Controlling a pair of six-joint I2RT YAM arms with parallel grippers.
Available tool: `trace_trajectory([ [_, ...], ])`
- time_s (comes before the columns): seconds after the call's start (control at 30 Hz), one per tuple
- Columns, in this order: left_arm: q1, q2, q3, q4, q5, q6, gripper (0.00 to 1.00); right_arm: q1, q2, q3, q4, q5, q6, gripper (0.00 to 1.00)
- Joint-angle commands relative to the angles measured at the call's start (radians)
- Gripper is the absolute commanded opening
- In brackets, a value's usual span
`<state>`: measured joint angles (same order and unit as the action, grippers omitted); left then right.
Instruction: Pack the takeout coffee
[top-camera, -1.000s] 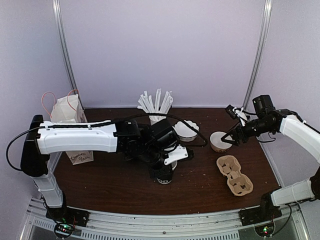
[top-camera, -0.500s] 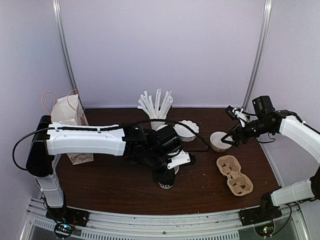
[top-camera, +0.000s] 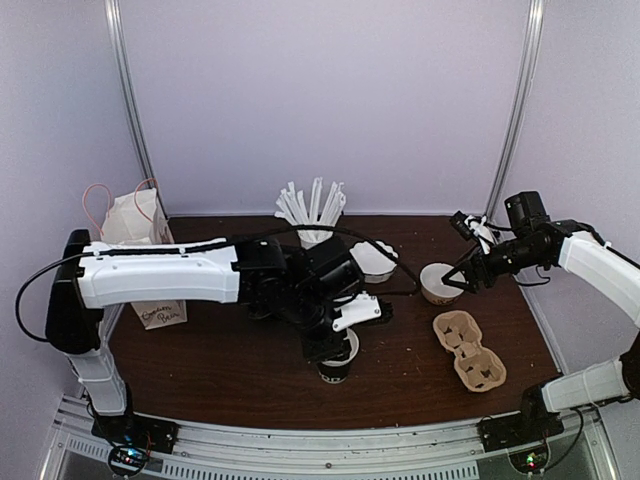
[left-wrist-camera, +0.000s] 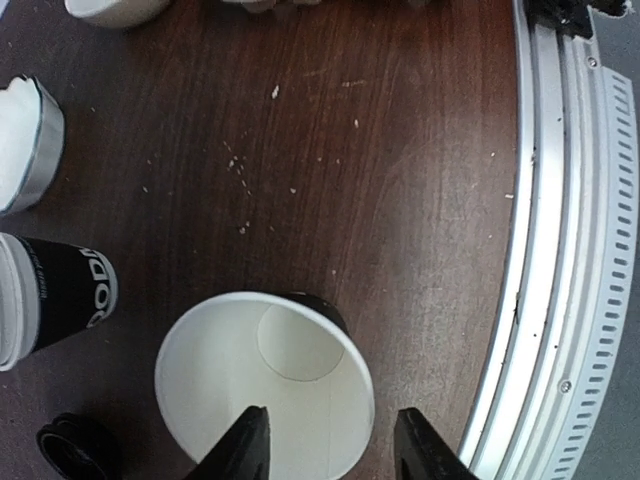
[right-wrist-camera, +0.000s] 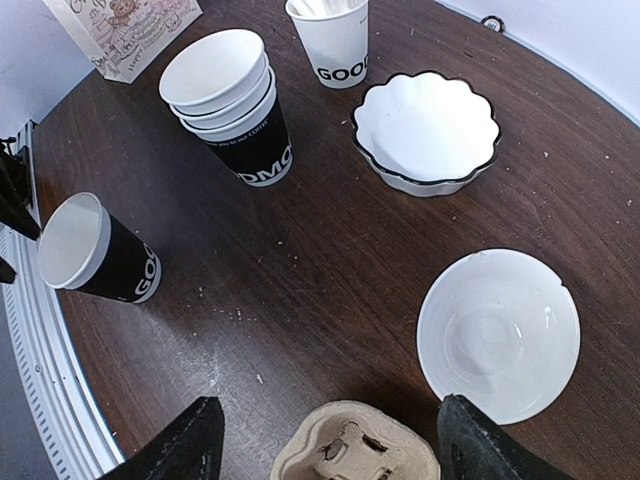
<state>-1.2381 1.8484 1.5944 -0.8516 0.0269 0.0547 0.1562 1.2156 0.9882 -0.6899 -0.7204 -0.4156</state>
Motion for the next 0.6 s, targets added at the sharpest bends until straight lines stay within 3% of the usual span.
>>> trace_trajectory([
  [0.0, -0.007, -0.158, 0.083, -0.026, -0.009, 0.008, 0.53, -0.006, -0.017, -0.017, 0.016, 0.01, -0.005, 0.77],
  [0.1, 0.023, -0.199, 0.103, -0.05, -0.135, -0.004, 0.59, -0.006, -0.014, -0.019, 0.019, 0.012, -0.008, 0.77],
  [0.33, 0.242, -0.189, 0.076, -0.118, -0.276, -0.176, 0.61, -0.006, -0.021, -0.017, 0.022, 0.026, -0.006, 0.77],
  [0.57, 0.41, -0.081, 0.024, -0.086, -0.201, -0.325, 0.52, -0.006, -0.028, -0.035, 0.05, 0.065, 0.006, 0.77],
])
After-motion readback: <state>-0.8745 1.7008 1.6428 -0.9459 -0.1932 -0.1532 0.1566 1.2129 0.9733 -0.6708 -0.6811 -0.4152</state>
